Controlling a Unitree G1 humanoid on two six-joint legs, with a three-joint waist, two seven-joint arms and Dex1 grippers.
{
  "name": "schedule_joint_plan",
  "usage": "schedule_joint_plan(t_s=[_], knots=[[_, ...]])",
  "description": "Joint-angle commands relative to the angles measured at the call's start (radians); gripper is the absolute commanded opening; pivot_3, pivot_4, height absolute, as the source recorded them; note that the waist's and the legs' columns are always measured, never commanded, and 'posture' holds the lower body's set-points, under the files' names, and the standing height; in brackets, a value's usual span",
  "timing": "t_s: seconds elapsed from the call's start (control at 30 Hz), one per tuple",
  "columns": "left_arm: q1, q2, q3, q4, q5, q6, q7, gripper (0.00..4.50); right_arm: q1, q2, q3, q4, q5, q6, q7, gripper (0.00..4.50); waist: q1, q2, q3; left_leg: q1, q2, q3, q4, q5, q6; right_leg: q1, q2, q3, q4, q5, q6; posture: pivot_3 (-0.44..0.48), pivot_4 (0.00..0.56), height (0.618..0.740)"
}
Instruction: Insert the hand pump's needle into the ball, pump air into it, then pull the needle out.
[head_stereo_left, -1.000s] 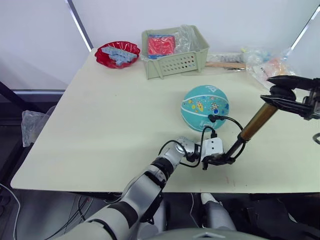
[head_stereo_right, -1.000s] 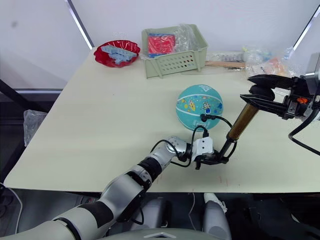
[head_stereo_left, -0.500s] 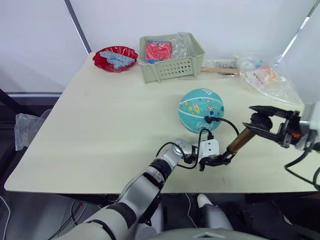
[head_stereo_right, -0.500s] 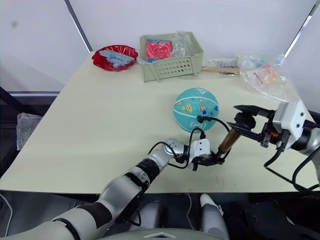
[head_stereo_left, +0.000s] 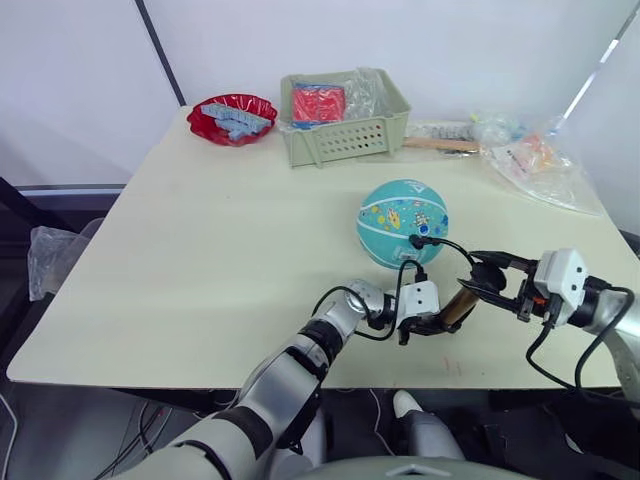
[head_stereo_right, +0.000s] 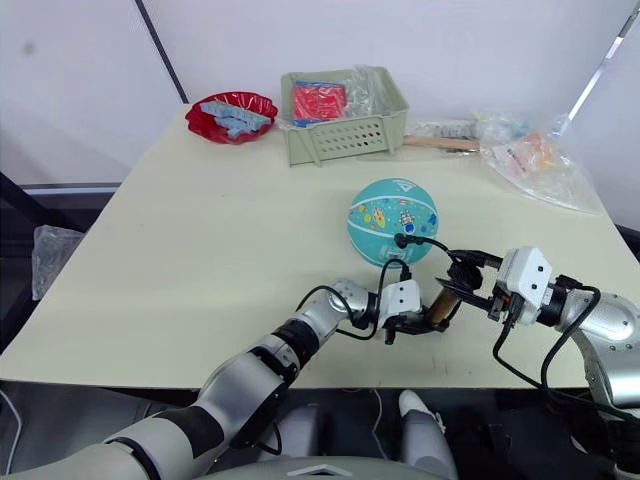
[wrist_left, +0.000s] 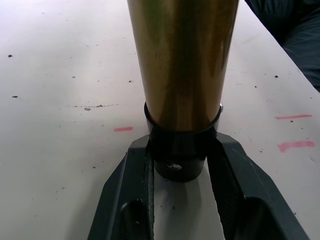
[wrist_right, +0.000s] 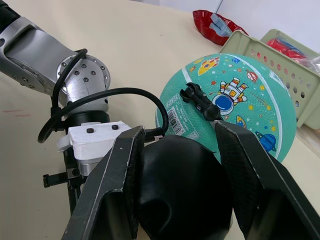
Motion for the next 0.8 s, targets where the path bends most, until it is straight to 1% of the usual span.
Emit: schedule_joint_plan(t_s=[0.03, 0.17, 0.2, 0.3, 0.4, 0.47, 0.63, 0.8], knots=[[0.044, 0.056, -0.055, 0.119, 0.094, 0.087, 0.006, 1.03, 0.047, -0.007, 0.041, -0.003, 0.044, 0.077, 0.043, 1.69, 0.0, 0.0, 0.0, 0.0, 0.0, -0.001, 0.0, 0.0, 0.0, 0.0, 0.0, 0.0, 0.0, 0.0, 0.0, 0.0, 0.15, 0.738], [0.043, 0.056, -0.054, 0.122, 0.094, 0.086, 0.006, 1.03, -0.005, -0.046, -0.066, -0.09, 0.153, 0.149, 0.02, 1.69, 0.001, 0.01, 0.006, -0.001, -0.001, 0.0, 0.0, 0.0, 0.0, 0.0, -0.001, -0.001, 0.0, 0.0, 0.0, 0.0, 0.15, 0.738], [0.042, 0.055, -0.054, 0.122, 0.094, 0.085, 0.006, 1.03, -0.012, -0.053, -0.081, -0.103, 0.168, 0.162, 0.018, 1.69, 0.002, 0.013, 0.009, -0.001, -0.001, 0.0, 0.0, 0.0, 0.0, -0.001, -0.002, -0.001, 0.0, 0.0, 0.0, 0.0, 0.15, 0.738], [0.043, 0.055, -0.054, 0.123, 0.094, 0.085, 0.006, 1.03, -0.037, -0.074, -0.131, -0.137, 0.212, 0.204, 0.01, 1.69, 0.007, 0.018, 0.012, -0.003, -0.002, 0.0, 0.0, 0.0, 0.0, -0.002, -0.002, -0.002, 0.0, 0.0, 0.0, 0.0, 0.15, 0.738], [0.044, 0.053, -0.057, 0.123, 0.093, 0.084, 0.005, 1.03, -0.078, -0.1, -0.19, -0.161, 0.26, 0.241, 0.006, 1.69, 0.009, 0.019, 0.014, -0.004, -0.003, 0.0, 0.0, 0.0, 0.0, -0.002, 0.0, -0.002, 0.0, 0.0, 0.0, 0.0, 0.15, 0.738], [0.046, 0.052, -0.059, 0.123, 0.093, 0.084, 0.004, 1.03, -0.123, -0.147, -0.257, -0.179, 0.313, 0.281, 0.005, 1.69, 0.008, 0.021, 0.017, -0.004, -0.003, 0.0, 0.0, 0.0, 0.0, -0.002, 0.002, -0.002, 0.0, 0.0, 0.0, 0.0, 0.15, 0.738], [0.047, 0.052, -0.06, 0.123, 0.095, 0.082, 0.001, 1.03, -0.19, -0.231, -0.37, -0.188, 0.385, 0.346, 0.009, 1.68, 0.008, 0.021, 0.021, -0.004, -0.003, 0.0, 0.002, 0.0, 0.0, -0.002, 0.002, -0.001, 0.0, 0.0, 0.001, 0.0, 0.15, 0.738], [0.043, 0.053, -0.063, 0.124, 0.097, 0.081, -0.002, 1.03, -0.265, -0.299, -0.427, -0.189, 0.446, 0.409, -0.006, 1.68, 0.007, 0.021, 0.021, -0.004, -0.003, 0.0, 0.002, 0.0, 0.0, -0.002, 0.002, -0.001, 0.0, 0.0, 0.001, 0.0, 0.15, 0.738]])
